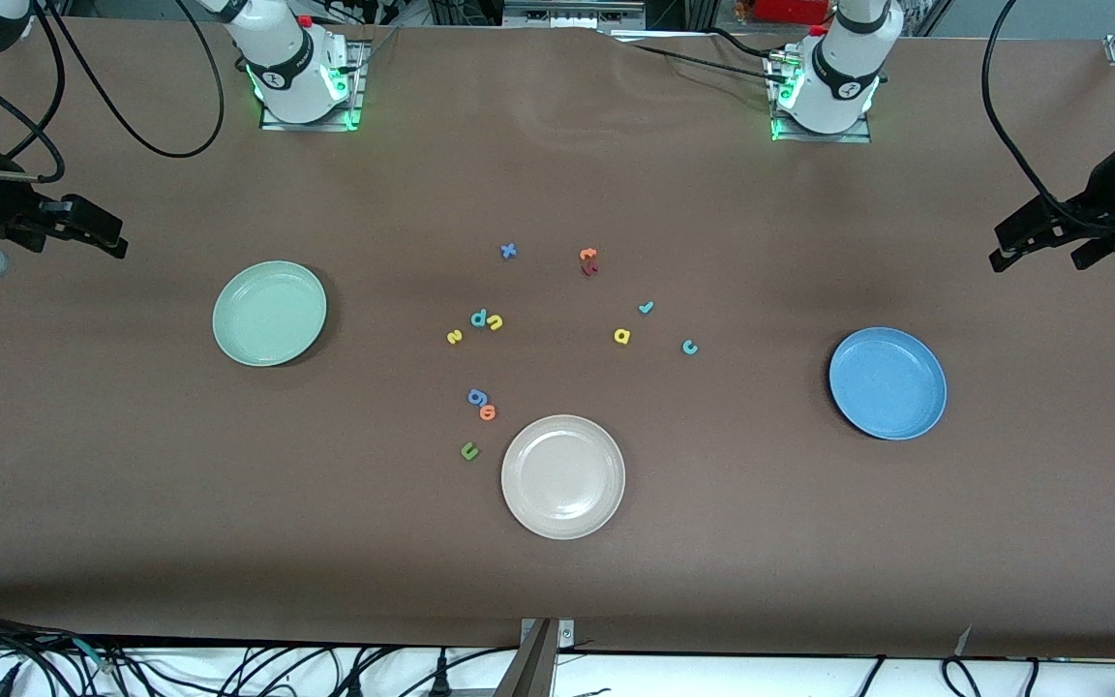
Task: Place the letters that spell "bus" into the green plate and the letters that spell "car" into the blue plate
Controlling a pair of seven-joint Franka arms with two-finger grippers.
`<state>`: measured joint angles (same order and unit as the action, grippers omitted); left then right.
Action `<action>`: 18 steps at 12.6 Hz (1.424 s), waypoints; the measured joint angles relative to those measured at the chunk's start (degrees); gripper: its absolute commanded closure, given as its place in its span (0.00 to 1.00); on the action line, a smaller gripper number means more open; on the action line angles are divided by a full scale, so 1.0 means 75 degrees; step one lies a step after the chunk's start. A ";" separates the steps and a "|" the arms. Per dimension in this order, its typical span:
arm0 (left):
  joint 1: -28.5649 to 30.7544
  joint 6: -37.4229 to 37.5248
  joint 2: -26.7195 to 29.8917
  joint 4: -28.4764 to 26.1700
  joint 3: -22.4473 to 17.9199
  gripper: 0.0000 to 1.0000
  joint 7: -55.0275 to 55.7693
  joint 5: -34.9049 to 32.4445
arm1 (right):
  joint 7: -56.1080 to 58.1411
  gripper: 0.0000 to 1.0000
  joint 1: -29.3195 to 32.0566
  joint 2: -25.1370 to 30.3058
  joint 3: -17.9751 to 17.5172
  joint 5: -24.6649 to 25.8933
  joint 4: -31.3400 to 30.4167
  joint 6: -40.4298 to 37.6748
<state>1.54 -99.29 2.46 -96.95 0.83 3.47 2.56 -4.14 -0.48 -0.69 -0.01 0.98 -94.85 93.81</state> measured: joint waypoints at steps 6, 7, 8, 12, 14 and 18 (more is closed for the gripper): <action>0.0000 0.0000 0.0000 0.0000 0.0000 0.00 0.0000 0.0000 | 0.0000 0.00 0.0000 0.0000 0.0000 0.0000 0.0000 0.0000; 0.0000 0.0000 0.0000 0.0000 0.0000 0.00 0.0000 0.0000 | 0.0000 0.00 0.0000 0.0000 0.0000 0.0000 0.0000 0.0000; 0.0000 0.0000 0.0000 0.0000 0.0000 0.00 0.0000 0.0000 | 0.0000 0.00 0.0000 0.0000 0.0000 0.0000 0.0000 0.0000; 0.0000 0.0000 0.0000 0.0000 0.0000 0.00 0.0000 0.0000 | 0.0003 0.00 0.0000 0.0000 -0.0008 0.0000 0.0000 -0.0023; 0.0000 0.0000 0.0000 0.0000 0.0000 0.00 0.0000 0.0000 | 0.0006 0.00 -0.0002 0.0000 -0.0042 0.0000 0.0000 -0.0047; -0.0010 0.0000 0.0000 0.0000 0.0014 0.00 0.0000 0.0000 | 0.0005 0.00 -0.0138 -0.0020 -0.0097 0.0000 -0.0010 -0.0380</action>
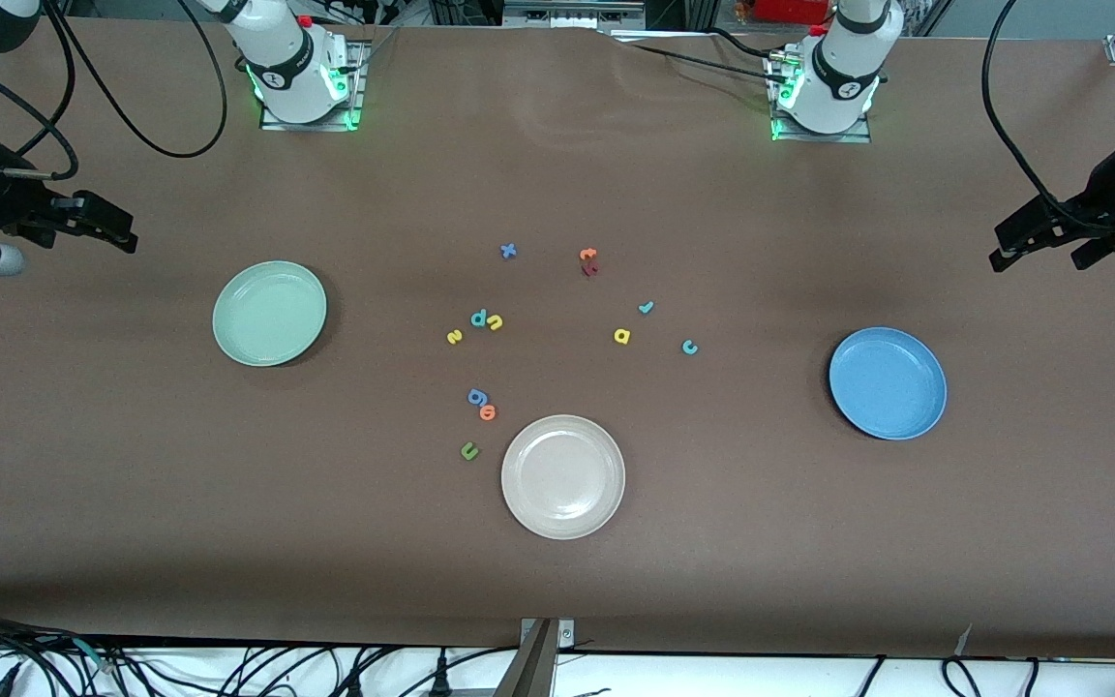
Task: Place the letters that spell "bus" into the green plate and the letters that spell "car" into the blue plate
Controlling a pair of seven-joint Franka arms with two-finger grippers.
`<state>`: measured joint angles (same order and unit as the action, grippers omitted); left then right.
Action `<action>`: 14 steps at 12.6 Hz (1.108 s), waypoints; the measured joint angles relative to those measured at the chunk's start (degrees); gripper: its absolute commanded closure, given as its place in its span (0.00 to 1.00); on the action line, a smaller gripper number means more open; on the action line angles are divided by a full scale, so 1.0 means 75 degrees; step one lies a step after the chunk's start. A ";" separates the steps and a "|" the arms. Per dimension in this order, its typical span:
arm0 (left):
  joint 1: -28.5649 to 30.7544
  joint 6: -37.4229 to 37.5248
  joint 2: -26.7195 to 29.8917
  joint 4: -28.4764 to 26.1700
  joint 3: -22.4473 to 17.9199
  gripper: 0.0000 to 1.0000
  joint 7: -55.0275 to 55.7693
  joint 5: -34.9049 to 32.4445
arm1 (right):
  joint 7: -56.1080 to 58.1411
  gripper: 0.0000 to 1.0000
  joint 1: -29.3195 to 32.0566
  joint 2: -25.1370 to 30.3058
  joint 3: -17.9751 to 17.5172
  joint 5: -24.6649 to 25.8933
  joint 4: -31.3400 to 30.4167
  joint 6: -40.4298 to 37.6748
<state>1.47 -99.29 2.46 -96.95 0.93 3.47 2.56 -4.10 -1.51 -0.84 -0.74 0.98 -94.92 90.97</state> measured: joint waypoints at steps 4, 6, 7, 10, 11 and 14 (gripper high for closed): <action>-0.0110 -0.0390 -0.0133 -0.0258 0.0126 0.00 -0.0004 0.0001 | -0.0160 0.00 -0.0646 -0.0434 -0.0040 -0.0003 -0.0093 -0.0075; -0.0219 -0.0645 -0.0294 -0.0673 0.0194 0.00 -0.0004 0.0001 | -0.0644 0.00 -0.1146 -0.0851 -0.0062 -0.0008 -0.0110 0.0134; -0.0300 -0.0698 -0.0402 -0.0812 0.0202 0.00 -0.0004 0.0001 | -0.1158 0.00 -0.1426 -0.1089 -0.0072 -0.0010 -0.0125 0.0412; -0.0669 -0.0727 -0.0782 -0.1014 0.0258 0.00 0.0000 0.0001 | -0.2835 0.00 -0.2308 -0.1890 -0.0098 -0.0010 -0.0167 0.1441; -0.0753 -0.0729 -0.0923 -0.1091 0.0272 0.01 0.0000 0.0001 | -0.3346 0.00 -0.2562 -0.2181 -0.0101 -0.0009 -0.0179 0.1832; -0.1037 -0.0954 -0.1473 -0.1182 0.0278 0.00 0.0046 0.0325 | -0.4834 0.03 -0.3210 -0.3094 -0.0099 -0.0001 -0.0223 0.3089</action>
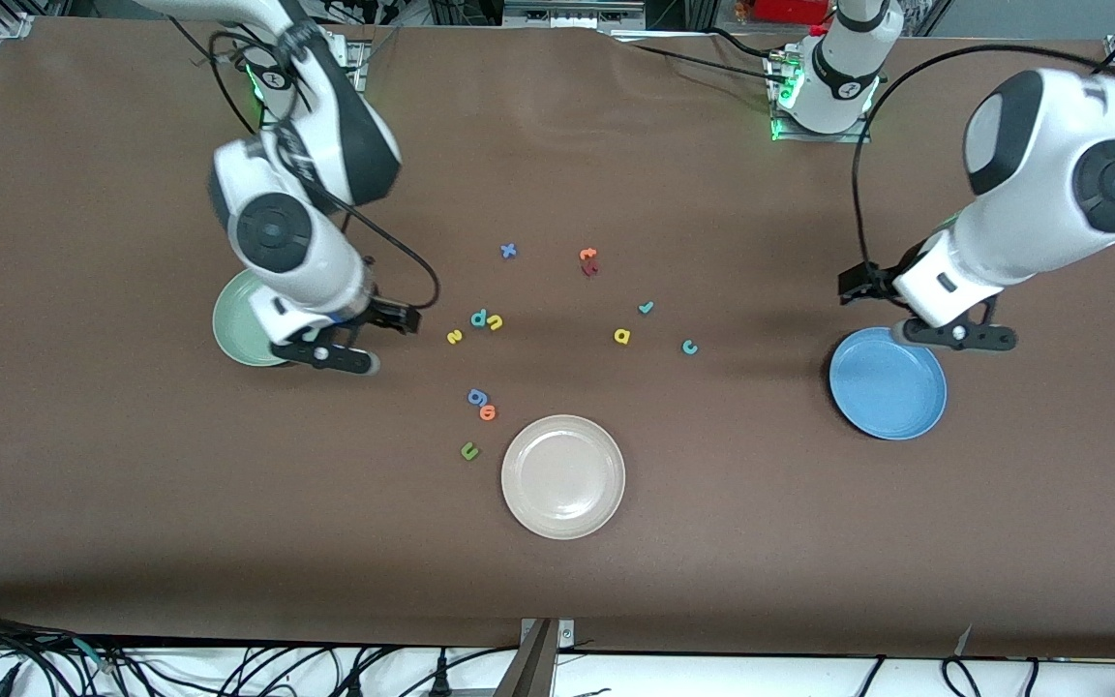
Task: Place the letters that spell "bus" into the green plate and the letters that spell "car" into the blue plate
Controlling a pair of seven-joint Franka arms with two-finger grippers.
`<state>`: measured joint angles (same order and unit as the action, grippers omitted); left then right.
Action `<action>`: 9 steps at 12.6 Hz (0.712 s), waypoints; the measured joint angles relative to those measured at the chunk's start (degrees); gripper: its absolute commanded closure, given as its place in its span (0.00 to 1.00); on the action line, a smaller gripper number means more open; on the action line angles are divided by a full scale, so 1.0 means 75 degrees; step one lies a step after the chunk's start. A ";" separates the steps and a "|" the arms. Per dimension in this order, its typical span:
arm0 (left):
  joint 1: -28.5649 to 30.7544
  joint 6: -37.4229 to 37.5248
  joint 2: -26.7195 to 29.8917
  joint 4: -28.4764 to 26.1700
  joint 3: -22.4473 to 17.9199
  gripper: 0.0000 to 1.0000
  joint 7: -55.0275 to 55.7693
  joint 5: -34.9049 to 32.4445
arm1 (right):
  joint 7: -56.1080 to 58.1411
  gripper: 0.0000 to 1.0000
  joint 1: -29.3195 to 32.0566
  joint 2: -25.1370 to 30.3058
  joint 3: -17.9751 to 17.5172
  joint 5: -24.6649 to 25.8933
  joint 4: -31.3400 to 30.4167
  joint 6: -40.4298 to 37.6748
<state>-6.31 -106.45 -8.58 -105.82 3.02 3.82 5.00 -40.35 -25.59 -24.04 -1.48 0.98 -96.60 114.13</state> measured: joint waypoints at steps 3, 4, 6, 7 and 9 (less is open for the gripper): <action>-0.0519 -0.0568 -0.0597 -0.0039 0.0015 0.00 0.0590 0.0072 | -0.1161 0.34 -0.0269 -0.0644 0.0006 0.0006 -0.0130 0.0852; -0.0735 -0.0742 -0.0791 -0.0045 0.0022 0.00 0.0721 0.0072 | -0.1554 0.39 -0.0333 -0.0780 0.0009 0.0006 -0.0228 0.1106; -0.1175 -0.1125 -0.1207 -0.0050 0.0029 0.00 0.0803 0.0072 | -0.2429 0.42 -0.0580 -0.1040 0.0009 0.0007 -0.0406 0.1547; -0.1404 -0.1420 -0.1423 -0.0053 0.0034 0.00 0.0781 0.0072 | -0.2951 0.42 -0.0714 -0.1210 0.0012 0.0007 -0.0457 0.1764; -0.1809 -0.1903 -0.1790 -0.0052 0.0059 0.00 0.0193 0.0072 | -0.3628 0.43 -0.0969 -0.1510 0.0031 0.0009 -0.0474 0.2029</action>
<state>-19.88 -120.72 -22.00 -106.21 3.46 5.27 5.54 -67.56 -32.85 -35.37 -1.25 1.04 -100.15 129.35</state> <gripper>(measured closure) 0.000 0.423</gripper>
